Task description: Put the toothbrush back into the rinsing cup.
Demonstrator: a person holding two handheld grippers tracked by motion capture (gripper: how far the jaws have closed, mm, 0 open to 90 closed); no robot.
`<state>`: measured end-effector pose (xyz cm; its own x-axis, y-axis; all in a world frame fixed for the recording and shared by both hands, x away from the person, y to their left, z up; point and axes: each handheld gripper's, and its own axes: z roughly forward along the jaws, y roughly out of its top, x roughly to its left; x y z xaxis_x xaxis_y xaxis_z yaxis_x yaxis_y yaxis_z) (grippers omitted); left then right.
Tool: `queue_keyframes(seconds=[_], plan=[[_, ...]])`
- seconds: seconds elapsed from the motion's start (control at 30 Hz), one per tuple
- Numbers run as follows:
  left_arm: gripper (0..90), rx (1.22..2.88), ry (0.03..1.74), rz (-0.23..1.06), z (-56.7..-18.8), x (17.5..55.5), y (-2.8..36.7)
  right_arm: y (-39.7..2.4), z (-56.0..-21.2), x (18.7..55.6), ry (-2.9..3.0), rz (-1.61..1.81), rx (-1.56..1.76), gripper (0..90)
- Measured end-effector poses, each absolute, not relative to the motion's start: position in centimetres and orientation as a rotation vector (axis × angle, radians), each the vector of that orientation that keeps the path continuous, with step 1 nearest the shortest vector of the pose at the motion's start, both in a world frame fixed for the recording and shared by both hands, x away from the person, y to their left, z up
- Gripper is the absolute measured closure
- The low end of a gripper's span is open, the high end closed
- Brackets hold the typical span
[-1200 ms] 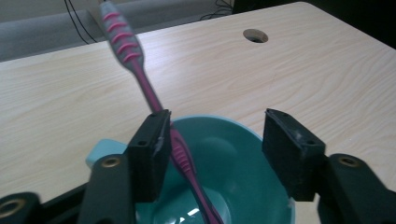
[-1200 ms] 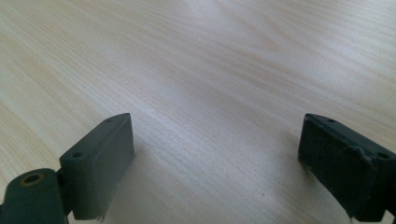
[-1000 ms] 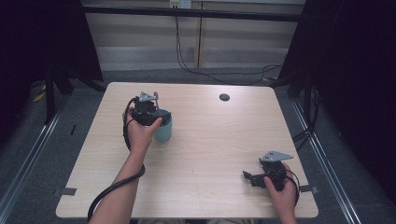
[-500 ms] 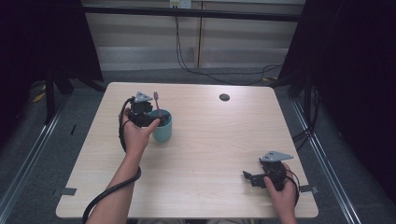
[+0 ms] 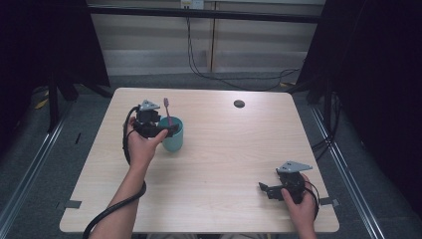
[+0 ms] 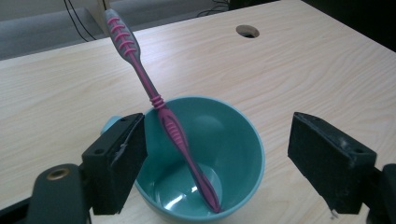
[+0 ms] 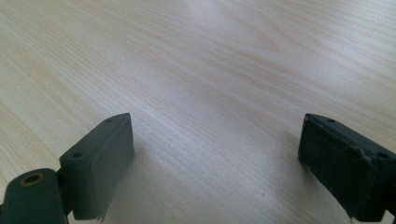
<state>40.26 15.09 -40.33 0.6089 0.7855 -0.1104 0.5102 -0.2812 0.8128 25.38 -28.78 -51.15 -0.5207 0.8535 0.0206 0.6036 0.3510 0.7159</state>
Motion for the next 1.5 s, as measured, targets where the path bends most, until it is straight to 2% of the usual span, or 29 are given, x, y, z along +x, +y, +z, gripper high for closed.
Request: queue_keyframes(seconds=[1.5], plan=[[17.9, 1.945, 1.005, 0.315, -42.9, 36.4, 18.2, -28.8, -51.2, 25.4, 2.262, 0.969, 1.283, 10.2]])
